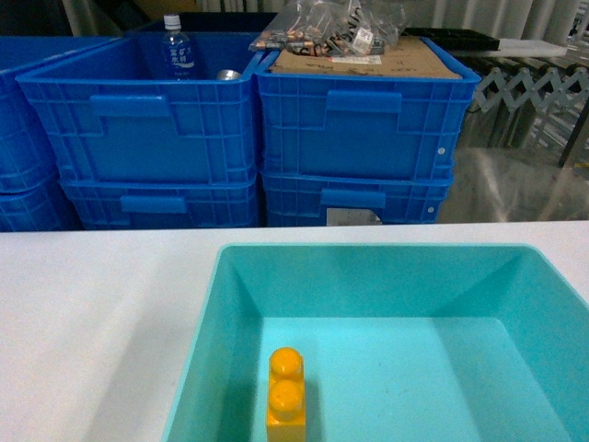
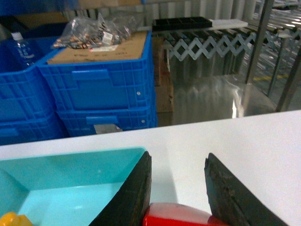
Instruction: Pick red block from blue box to shelf
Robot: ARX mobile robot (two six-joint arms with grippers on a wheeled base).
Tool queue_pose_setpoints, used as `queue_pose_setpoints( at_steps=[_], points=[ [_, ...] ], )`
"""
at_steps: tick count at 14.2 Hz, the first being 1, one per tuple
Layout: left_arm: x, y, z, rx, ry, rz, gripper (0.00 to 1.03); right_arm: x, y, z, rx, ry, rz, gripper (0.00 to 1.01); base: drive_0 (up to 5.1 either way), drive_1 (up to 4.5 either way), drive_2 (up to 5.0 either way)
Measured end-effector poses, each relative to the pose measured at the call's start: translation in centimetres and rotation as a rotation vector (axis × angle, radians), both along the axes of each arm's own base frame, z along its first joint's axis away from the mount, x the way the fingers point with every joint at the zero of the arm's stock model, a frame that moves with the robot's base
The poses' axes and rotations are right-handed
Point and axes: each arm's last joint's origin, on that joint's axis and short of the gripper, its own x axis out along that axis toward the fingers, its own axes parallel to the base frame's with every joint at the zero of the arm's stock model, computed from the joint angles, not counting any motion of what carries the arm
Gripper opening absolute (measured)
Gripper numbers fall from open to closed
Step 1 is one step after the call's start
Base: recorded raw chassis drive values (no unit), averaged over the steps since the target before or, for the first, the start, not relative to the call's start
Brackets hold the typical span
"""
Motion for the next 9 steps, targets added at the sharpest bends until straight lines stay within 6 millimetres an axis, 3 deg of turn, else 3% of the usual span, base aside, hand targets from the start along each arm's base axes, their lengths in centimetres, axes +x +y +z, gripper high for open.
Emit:
queue_pose_setpoints(
  at_steps=[6,7,8,9],
  points=[
    [0.0,0.0,0.0,0.000,0.000,0.000,0.98,0.4,-0.2,-0.1,0.115,0.011,0.002,0.28,0.0,0.00,0.0],
    [0.0,0.0,0.0,0.000,0.000,0.000,0.98,0.5,0.2,-0.3,0.084,0.022,-0.012,0.28,0.0,0.00,0.0],
    [0.0,0.0,0.0,0.000,0.001,0.002,0.98,0.5,-0.9,-0.8,-0.023,-0.080,0.023,0.28,0.0,0.00,0.0],
    [0.0,0.0,0.0,0.000,0.000,0.000,0.98,0.3,-0.7,-2.6,-0.068,-0.054,0.072,0.28,0.0,0.00,0.0]
  ],
)
